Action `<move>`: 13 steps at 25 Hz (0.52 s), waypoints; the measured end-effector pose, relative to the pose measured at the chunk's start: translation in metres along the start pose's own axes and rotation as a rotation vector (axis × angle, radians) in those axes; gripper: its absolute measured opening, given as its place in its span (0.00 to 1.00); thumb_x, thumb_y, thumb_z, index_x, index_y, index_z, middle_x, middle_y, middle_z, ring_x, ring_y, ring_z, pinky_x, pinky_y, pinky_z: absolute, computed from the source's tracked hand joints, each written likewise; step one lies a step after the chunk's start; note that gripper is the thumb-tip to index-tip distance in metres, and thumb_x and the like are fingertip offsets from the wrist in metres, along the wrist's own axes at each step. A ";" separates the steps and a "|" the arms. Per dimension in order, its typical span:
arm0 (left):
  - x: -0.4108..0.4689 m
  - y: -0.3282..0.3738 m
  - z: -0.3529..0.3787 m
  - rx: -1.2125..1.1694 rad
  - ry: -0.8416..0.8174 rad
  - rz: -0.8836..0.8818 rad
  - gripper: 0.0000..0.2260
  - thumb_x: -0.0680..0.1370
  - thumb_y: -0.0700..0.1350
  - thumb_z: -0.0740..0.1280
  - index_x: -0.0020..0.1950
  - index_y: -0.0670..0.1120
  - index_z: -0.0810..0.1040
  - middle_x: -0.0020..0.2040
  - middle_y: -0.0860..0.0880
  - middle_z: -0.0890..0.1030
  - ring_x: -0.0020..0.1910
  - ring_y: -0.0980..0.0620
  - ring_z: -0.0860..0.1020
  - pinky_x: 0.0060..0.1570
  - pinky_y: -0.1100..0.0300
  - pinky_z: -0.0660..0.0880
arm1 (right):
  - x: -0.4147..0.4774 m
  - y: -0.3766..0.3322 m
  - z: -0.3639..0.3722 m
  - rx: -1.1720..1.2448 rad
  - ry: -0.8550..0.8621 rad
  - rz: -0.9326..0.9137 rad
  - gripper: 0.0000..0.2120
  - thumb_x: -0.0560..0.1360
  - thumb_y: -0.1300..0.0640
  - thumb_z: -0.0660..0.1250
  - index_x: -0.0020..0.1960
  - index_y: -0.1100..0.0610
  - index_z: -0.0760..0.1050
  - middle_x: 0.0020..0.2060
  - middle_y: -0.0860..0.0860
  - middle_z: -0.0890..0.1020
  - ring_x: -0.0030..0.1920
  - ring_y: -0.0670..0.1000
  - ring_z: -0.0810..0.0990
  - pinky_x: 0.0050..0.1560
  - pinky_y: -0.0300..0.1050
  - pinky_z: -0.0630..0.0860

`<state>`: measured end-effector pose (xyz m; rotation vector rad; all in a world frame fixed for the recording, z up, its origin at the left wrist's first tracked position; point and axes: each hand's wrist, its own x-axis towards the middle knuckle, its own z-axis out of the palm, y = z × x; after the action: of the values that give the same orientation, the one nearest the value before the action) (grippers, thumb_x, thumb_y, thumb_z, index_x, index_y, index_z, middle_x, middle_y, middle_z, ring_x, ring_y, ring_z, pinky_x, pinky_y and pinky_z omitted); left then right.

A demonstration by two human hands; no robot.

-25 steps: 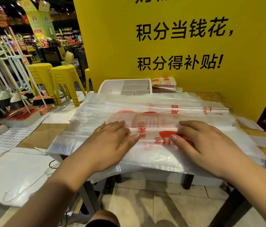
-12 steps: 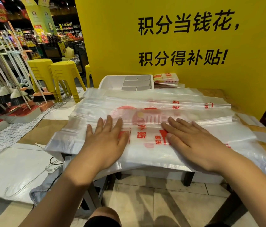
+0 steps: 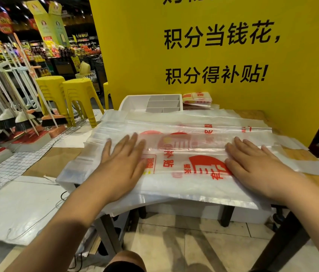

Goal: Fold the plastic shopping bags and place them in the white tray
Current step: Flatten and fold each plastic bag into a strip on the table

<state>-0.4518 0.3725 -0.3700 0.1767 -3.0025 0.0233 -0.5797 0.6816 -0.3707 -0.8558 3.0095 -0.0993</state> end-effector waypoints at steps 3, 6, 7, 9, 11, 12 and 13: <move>-0.002 0.006 -0.013 -0.083 -0.086 0.238 0.36 0.75 0.72 0.38 0.80 0.60 0.54 0.82 0.57 0.51 0.80 0.58 0.46 0.78 0.52 0.40 | -0.002 -0.011 -0.009 0.051 0.141 -0.225 0.38 0.74 0.32 0.34 0.81 0.45 0.49 0.80 0.43 0.47 0.79 0.43 0.45 0.78 0.43 0.42; 0.002 0.002 -0.016 -0.043 -0.154 0.270 0.37 0.74 0.74 0.49 0.80 0.60 0.54 0.81 0.59 0.52 0.79 0.57 0.51 0.78 0.54 0.47 | -0.009 -0.021 -0.017 0.098 0.068 -0.324 0.39 0.75 0.25 0.41 0.79 0.44 0.57 0.77 0.39 0.59 0.77 0.41 0.57 0.77 0.42 0.55; 0.004 0.000 -0.018 -0.056 -0.150 0.277 0.35 0.75 0.73 0.50 0.80 0.60 0.55 0.81 0.59 0.55 0.79 0.57 0.53 0.78 0.53 0.51 | -0.009 -0.020 -0.017 0.063 0.066 -0.332 0.39 0.74 0.25 0.45 0.79 0.44 0.58 0.76 0.39 0.63 0.75 0.42 0.61 0.75 0.42 0.59; 0.008 -0.002 -0.022 -0.128 -0.147 0.304 0.29 0.80 0.67 0.54 0.79 0.59 0.60 0.79 0.58 0.61 0.77 0.57 0.59 0.76 0.53 0.58 | -0.008 -0.018 -0.020 0.015 0.085 -0.333 0.39 0.73 0.24 0.49 0.77 0.44 0.60 0.73 0.40 0.68 0.70 0.44 0.68 0.70 0.43 0.67; 0.013 -0.002 -0.029 -0.172 -0.159 0.314 0.22 0.83 0.55 0.57 0.77 0.56 0.65 0.76 0.57 0.66 0.74 0.57 0.64 0.73 0.59 0.61 | -0.004 -0.017 -0.027 -0.009 0.087 -0.341 0.37 0.73 0.25 0.50 0.75 0.43 0.63 0.68 0.40 0.73 0.66 0.45 0.72 0.65 0.45 0.71; 0.016 -0.001 -0.033 -0.185 -0.173 0.311 0.19 0.84 0.51 0.58 0.76 0.54 0.68 0.74 0.57 0.68 0.72 0.57 0.66 0.71 0.62 0.62 | -0.002 -0.018 -0.031 -0.014 0.080 -0.352 0.34 0.74 0.26 0.51 0.73 0.42 0.65 0.65 0.40 0.75 0.62 0.45 0.74 0.62 0.46 0.73; 0.019 -0.001 -0.037 -0.202 -0.190 0.304 0.18 0.84 0.49 0.59 0.74 0.53 0.70 0.71 0.56 0.70 0.69 0.57 0.68 0.69 0.63 0.63 | 0.000 -0.019 -0.036 -0.011 0.064 -0.362 0.30 0.74 0.27 0.52 0.70 0.41 0.69 0.61 0.40 0.78 0.58 0.44 0.76 0.59 0.47 0.75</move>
<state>-0.4659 0.3705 -0.3305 -0.3157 -3.1613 -0.2800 -0.5709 0.6671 -0.3339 -1.4135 2.8754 -0.1144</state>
